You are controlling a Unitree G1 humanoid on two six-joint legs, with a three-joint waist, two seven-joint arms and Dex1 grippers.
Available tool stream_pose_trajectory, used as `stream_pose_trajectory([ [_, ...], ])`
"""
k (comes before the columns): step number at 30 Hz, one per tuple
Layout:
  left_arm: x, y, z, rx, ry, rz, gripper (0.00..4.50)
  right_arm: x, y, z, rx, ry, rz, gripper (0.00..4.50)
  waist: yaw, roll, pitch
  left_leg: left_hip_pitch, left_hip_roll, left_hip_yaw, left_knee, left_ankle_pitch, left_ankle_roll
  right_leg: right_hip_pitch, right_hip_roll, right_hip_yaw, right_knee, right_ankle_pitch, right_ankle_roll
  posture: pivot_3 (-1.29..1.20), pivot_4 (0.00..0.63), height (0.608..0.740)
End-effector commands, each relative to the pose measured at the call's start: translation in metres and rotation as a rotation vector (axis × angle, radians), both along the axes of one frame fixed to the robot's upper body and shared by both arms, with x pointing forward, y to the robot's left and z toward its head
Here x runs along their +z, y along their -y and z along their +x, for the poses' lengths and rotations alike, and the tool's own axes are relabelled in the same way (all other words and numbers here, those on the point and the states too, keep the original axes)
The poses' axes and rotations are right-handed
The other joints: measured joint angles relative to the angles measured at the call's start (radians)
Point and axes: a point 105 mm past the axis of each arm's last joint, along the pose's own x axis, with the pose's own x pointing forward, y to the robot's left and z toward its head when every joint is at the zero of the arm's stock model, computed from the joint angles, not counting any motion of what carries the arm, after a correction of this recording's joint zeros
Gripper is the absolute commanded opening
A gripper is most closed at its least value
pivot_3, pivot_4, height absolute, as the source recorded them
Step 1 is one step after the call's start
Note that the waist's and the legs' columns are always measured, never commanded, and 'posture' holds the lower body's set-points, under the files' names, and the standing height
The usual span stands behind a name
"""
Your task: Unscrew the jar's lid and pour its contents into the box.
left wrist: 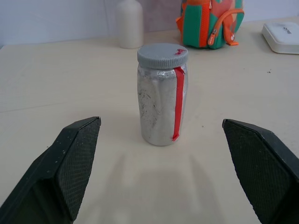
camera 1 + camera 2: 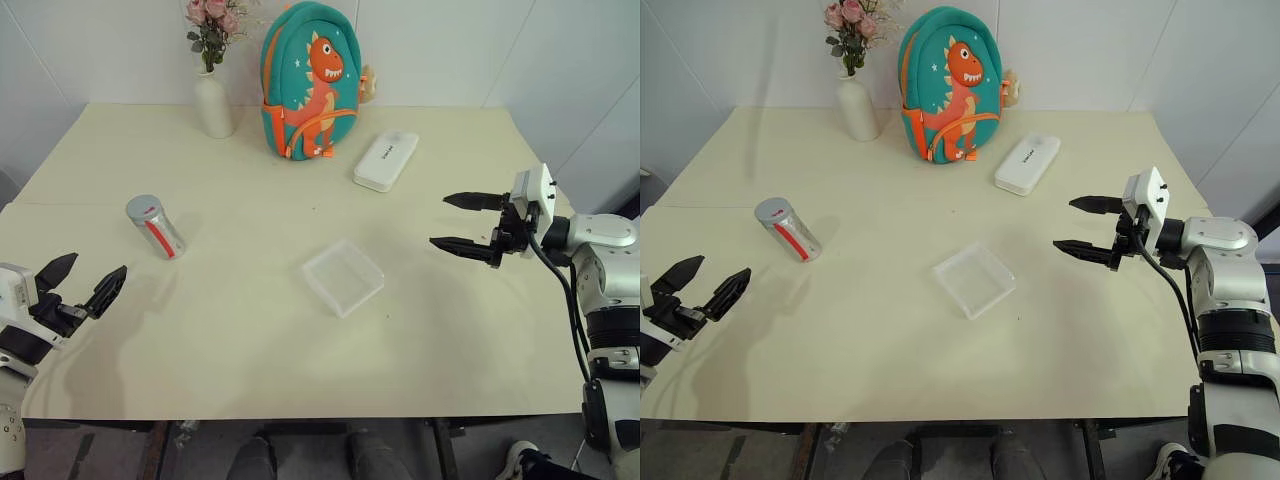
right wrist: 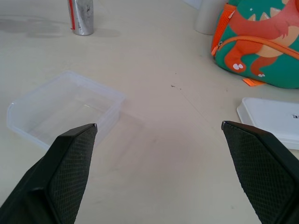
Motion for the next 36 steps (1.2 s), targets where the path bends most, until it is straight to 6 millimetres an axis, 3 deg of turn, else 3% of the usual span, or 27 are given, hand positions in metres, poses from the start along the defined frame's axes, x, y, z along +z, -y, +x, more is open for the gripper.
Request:
stream_pose_trajectory([
  [1,0.012,-0.003,0.001,0.022,0.044,0.028,4.45,0.012,0.0,0.0,0.008,0.053,0.005,4.5,0.0,0.0,0.0,0.0,0.0,0.0,0.0,0.0,0.0,0.0,0.0,0.0,0.0,0.0,0.0,0.0,0.15,0.74],
  [10,0.014,0.007,0.011,0.07,0.086,0.016,4.45,0.016,-0.013,-0.003,0.031,0.079,0.04,4.5,0.001,0.0,0.0,0.0,0.0,0.0,0.001,0.0,0.0,0.0,0.0,0.0,0.0,0.0,0.001,0.0,0.15,0.74],
  [22,0.003,0.054,0.028,0.178,0.139,0.001,4.45,0.023,-0.033,0.005,0.064,0.111,0.068,4.5,0.001,0.0,0.0,0.0,-0.001,-0.001,0.004,0.0,0.0,0.002,0.0,0.0,0.001,0.002,0.003,0.0,0.15,0.74],
  [28,-0.002,0.051,0.038,0.35,0.146,-0.047,4.45,0.027,-0.047,0.01,0.08,0.126,0.091,4.5,0.002,0.0,0.0,0.0,-0.002,-0.001,0.006,0.0,0.001,0.003,0.0,0.001,0.001,0.003,0.005,0.0,0.15,0.74],
  [36,-0.01,0.053,0.056,0.4,0.124,-0.084,4.45,0.028,-0.051,0.012,0.082,0.138,0.092,4.5,0.003,0.0,0.0,0.0,-0.003,-0.003,0.007,0.0,0.001,0.005,-0.001,0.0,0.0,0.003,0.006,0.0,0.15,0.74],
])
